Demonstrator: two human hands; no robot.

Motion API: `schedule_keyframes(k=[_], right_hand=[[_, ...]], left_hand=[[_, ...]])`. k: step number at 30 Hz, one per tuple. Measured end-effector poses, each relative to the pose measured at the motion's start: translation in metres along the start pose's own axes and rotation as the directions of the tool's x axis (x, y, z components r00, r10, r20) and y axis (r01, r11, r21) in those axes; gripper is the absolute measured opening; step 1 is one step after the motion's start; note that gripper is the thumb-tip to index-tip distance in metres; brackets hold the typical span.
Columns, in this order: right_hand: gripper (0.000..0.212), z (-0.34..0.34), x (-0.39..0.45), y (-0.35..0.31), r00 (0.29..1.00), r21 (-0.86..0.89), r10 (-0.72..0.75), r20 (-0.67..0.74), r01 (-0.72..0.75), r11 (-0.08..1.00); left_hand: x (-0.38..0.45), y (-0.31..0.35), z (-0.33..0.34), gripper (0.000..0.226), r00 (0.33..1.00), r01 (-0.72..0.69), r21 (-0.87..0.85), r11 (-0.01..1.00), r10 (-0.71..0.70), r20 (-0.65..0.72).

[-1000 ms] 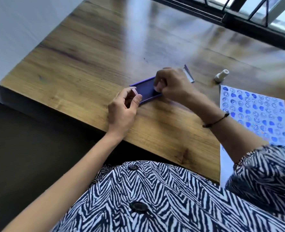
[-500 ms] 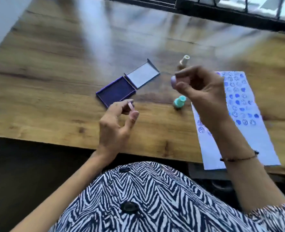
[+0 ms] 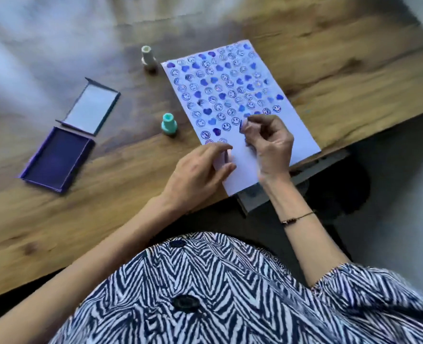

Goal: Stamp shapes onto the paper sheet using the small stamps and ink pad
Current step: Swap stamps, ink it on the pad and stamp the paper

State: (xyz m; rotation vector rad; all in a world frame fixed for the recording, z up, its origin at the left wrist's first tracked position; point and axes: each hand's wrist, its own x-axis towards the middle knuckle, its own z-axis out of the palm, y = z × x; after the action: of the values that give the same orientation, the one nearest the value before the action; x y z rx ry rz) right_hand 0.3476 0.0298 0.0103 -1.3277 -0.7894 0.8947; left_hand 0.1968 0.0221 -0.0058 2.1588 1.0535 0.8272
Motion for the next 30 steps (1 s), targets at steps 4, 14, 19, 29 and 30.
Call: schedule_keyframes(k=[4,14,19,29,30], right_hand=[[0.022,0.011,0.001,-0.003,0.999,-0.017,0.042,-0.013,-0.042,0.999],[0.007,0.007,0.026,-0.015,0.859,-0.728,-0.088,0.505,0.479,0.491],[0.007,0.011,0.028,-0.017,0.813,-0.736,-0.081,0.577,0.560,0.381],[0.009,0.018,0.028,-0.016,0.781,-0.747,-0.047,0.623,0.611,0.263],[0.009,0.018,0.028,-0.016,0.780,-0.748,-0.036,0.625,0.611,0.258]], left_hand=[[0.003,-0.006,0.000,0.040,1.000,0.008,0.084,0.996,-0.007,-0.001],[0.006,-0.005,0.000,0.033,1.000,-0.011,0.091,0.996,0.013,-0.024],[0.006,-0.004,-0.001,0.034,1.000,0.000,0.074,0.997,0.001,-0.012],[0.006,-0.003,-0.002,0.038,0.999,0.029,0.083,0.996,-0.027,-0.021],[0.005,-0.003,-0.002,0.038,0.999,0.038,0.080,0.996,-0.036,-0.020]])
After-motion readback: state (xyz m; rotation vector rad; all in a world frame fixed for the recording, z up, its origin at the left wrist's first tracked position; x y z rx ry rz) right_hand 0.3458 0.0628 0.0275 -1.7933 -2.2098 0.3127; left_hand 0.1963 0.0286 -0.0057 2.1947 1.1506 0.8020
